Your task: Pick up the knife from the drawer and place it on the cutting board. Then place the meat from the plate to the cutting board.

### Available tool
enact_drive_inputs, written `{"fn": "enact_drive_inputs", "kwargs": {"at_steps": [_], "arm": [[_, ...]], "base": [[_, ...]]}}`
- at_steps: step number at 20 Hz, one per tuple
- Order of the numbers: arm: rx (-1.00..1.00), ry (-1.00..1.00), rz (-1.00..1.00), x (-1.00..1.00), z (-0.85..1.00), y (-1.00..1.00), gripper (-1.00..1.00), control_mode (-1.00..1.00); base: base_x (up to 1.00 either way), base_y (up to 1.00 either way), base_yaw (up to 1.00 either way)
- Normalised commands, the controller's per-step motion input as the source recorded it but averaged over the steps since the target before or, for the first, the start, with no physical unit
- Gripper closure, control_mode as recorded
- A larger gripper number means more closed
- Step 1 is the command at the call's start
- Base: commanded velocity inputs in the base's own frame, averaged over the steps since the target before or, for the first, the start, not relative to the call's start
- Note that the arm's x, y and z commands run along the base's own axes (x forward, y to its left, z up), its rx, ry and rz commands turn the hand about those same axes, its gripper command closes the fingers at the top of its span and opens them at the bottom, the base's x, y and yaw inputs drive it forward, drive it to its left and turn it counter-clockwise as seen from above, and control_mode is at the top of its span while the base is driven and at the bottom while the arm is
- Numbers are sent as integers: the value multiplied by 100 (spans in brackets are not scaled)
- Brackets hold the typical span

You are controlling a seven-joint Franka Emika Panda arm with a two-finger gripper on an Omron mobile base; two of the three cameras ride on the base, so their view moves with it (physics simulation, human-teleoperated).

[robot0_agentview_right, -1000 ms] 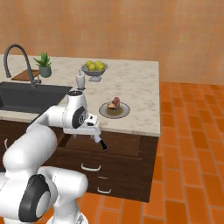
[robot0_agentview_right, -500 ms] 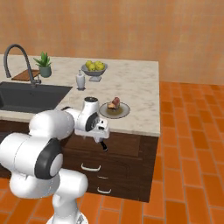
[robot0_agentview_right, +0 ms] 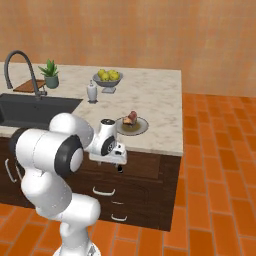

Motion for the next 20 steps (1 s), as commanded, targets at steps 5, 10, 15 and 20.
{"fn": "enact_drive_inputs", "kwargs": {"at_steps": [5,10,15,20], "arm": [[0,0,0,13,-40,0,-100,-100],[0,0,0,0,-40,0,-100,-100],[0,0,0,-2,-25,0,-100,-100],[0,0,0,-43,-16,0,-100,-100]], "base": [[0,0,0],[0,0,0],[0,0,0],[0,0,0]]}}
